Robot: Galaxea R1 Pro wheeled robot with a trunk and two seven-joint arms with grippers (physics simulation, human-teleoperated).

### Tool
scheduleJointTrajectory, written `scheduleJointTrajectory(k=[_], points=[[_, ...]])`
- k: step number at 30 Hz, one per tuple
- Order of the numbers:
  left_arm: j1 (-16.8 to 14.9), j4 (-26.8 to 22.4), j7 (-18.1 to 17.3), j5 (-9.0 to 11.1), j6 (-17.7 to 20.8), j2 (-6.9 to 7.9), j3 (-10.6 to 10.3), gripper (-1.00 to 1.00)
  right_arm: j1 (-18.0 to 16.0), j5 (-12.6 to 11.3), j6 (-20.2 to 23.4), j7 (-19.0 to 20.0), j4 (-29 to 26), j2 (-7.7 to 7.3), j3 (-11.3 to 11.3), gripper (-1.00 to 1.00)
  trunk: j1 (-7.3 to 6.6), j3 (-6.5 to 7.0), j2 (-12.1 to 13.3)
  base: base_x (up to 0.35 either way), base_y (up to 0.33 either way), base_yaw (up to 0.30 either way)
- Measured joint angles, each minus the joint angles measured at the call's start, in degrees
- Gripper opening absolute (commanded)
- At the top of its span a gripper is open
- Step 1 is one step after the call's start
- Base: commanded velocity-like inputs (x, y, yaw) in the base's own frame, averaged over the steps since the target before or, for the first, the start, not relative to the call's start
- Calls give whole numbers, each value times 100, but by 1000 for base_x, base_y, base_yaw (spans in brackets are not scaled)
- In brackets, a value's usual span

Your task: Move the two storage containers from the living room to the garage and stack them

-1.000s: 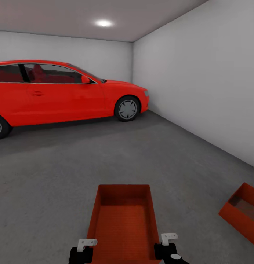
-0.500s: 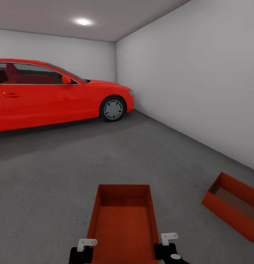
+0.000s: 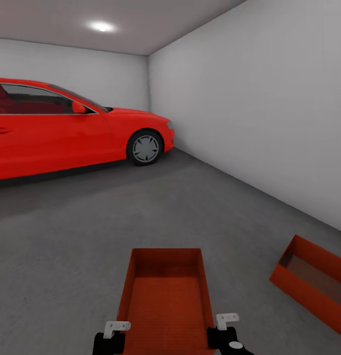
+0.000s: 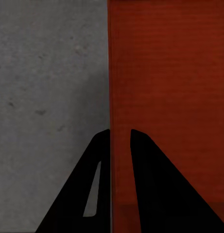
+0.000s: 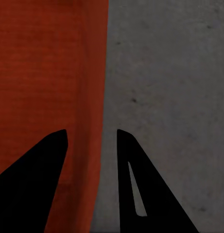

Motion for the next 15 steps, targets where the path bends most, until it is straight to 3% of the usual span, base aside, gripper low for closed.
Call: scheduleJointTrajectory(k=[7,15], points=[[0,0,0,-1,0,0,0,-100,0,-2,0,0,0,0,0,-100,0,0,0,311,0,-4],[-1,2,-1,1,-6,3,-2,-100,1,-4,0,-1,-2,-1,-2,-100,3,0,0,57,0,-185]])
